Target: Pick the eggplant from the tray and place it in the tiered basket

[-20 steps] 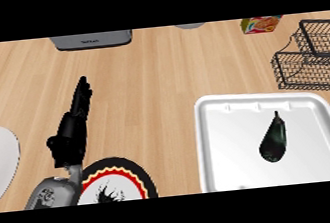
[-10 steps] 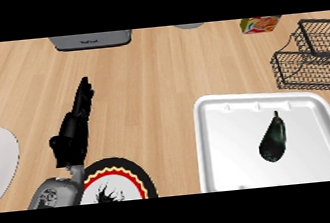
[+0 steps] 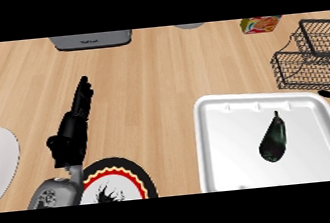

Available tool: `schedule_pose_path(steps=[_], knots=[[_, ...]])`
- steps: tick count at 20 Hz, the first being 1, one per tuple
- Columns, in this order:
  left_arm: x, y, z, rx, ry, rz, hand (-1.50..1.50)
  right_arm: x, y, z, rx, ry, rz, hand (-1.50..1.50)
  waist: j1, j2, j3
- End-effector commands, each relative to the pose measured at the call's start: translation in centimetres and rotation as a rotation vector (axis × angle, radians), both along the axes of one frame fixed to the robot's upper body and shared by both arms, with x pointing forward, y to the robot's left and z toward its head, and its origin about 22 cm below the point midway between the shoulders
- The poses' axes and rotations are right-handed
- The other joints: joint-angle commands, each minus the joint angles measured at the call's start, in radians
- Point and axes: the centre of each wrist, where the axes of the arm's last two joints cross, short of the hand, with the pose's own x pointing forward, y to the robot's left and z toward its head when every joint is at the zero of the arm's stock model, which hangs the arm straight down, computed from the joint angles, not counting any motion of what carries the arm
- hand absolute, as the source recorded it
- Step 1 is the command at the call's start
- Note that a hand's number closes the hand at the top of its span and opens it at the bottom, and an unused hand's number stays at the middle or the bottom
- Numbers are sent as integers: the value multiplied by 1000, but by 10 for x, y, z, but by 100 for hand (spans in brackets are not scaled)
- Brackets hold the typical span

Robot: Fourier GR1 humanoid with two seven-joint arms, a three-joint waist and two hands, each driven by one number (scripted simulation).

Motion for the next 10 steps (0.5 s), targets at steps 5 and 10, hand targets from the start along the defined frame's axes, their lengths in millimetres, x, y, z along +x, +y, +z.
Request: schedule_pose_path(steps=[5,10], knots=[[-12,-8,1,-4,12,8,0,7,13,-26,-78,-39,-37,-150,2,0,0],[9,-1,6,-9,-4,13,0,5,-6,-24,-90,2,-87,-150,-1,0,0]])
